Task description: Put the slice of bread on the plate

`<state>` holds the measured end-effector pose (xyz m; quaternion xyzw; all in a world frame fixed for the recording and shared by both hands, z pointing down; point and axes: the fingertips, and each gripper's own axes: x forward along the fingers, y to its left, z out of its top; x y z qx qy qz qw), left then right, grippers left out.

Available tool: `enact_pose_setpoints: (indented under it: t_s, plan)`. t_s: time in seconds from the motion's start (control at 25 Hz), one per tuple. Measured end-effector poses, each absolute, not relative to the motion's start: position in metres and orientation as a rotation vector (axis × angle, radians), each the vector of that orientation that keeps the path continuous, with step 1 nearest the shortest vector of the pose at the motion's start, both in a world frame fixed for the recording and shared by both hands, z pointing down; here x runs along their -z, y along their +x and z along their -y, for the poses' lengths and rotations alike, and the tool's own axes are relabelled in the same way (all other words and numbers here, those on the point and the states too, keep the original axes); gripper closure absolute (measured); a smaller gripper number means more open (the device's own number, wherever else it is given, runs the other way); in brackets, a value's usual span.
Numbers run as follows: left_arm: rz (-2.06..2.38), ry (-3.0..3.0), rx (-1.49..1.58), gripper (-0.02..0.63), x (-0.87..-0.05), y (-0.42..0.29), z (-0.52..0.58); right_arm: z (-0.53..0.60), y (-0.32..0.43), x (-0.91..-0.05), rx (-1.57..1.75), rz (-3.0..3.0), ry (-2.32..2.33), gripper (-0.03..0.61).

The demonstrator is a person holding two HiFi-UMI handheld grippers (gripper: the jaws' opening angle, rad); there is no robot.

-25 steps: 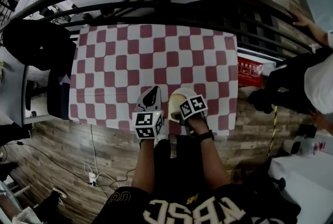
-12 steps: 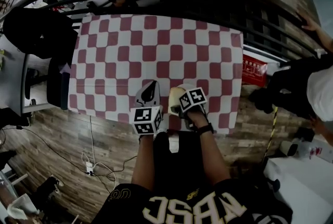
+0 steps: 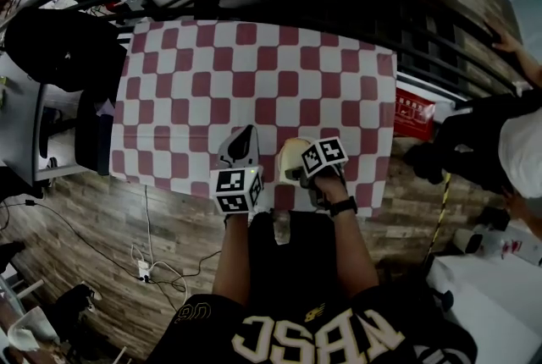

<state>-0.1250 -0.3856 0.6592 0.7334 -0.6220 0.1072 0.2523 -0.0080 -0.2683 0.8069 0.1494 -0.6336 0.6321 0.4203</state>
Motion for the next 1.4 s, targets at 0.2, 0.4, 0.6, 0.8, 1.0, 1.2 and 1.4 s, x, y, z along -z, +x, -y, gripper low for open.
enact_pose_setpoints:
  t_s: [0.2,0.4,0.6,0.8,1.0,1.2,1.4]
  plan:
    - [1.664,2.013,-0.301,0.595,-0.66,-0.114,0.387,0.27,-0.006,-0.808,-1.618,1.598,0.389,0.471]
    - [1.657,2.037,-0.315,0.595,-0.657,-0.107,0.388,0.276,-0.005,-0.803,-1.558,1.648,0.415,0.376]
    - [1.651,2.046,-0.311,0.595,-0.65,-0.104,0.389,0.283,0.015,-0.805,-1.337,1.647,0.49,0.251]
    - [1.639,2.072,-0.318,0.595,-0.647,-0.099,0.389,0.296,0.037,-0.801,-0.944,1.676,0.561,0.137]
    - [1.609,2.116,-0.315,0.595,-0.64,-0.092,0.385,0.319,0.071,-0.785,-0.752,1.678,0.711,0.132]
    - [1.62,2.174,-0.268,0.595,-0.614,-0.093,0.382,0.343,0.04,-0.73,-0.737,1.957,0.85,0.139]
    - [1.611,2.253,-0.198,0.595,-0.574,-0.087,0.375,0.35,0.032,-0.662,-0.644,2.122,1.047,0.462]
